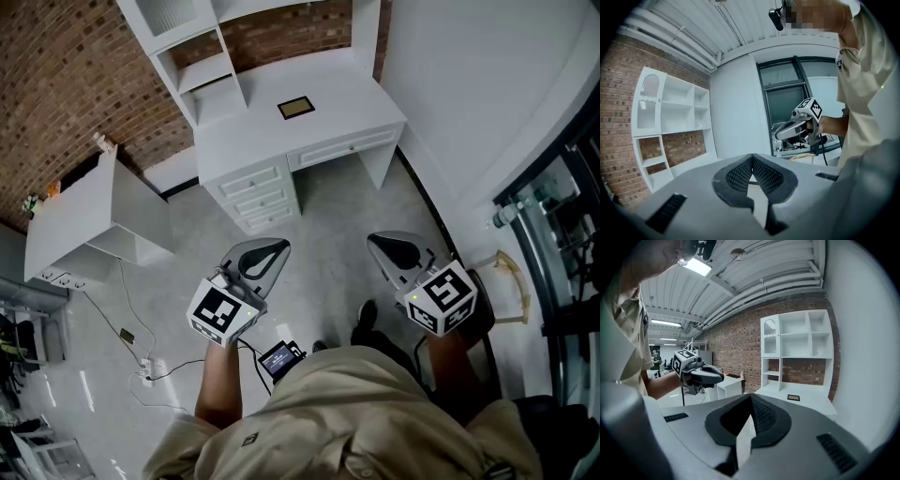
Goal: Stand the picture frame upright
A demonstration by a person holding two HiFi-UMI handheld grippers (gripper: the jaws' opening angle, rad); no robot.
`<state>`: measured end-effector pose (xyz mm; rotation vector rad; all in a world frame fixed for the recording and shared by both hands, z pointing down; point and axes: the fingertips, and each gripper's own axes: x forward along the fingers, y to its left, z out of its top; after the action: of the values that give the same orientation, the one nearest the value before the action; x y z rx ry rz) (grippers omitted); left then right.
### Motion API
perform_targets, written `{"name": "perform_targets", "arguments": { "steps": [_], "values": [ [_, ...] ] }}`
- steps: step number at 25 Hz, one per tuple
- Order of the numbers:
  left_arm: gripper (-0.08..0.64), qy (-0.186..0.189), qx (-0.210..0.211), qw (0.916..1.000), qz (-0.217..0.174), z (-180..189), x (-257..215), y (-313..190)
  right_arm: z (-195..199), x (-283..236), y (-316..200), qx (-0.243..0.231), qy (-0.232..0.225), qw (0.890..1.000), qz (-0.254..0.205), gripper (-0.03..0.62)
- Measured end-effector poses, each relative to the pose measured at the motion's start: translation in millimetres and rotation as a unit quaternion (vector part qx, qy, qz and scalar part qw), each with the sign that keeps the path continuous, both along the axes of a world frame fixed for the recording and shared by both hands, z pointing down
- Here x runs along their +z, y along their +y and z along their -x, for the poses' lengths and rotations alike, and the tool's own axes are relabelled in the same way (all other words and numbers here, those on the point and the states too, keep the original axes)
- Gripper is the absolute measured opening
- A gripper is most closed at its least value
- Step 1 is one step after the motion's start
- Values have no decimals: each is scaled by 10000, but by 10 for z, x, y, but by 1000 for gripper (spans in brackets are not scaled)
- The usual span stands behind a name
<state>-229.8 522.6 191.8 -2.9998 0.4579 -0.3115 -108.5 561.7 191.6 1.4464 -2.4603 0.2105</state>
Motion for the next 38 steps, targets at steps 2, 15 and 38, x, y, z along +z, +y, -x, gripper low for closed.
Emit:
{"name": "perform_targets", "arguments": {
  "steps": [2, 15, 38],
  "values": [
    [8, -31, 5, 10000, 25, -122, 30, -77, -120, 18, -84, 15, -116, 9999, 5, 3],
    [8, -358, -351, 9987, 51, -1379, 116, -962, -1434, 163, -1003, -262, -444, 9987, 48, 5],
    [8, -274, -467, 9984, 180, -2190, 275, -3048, -2194, 408, -3026, -458, -320, 9980, 297, 3]
  ]
}}
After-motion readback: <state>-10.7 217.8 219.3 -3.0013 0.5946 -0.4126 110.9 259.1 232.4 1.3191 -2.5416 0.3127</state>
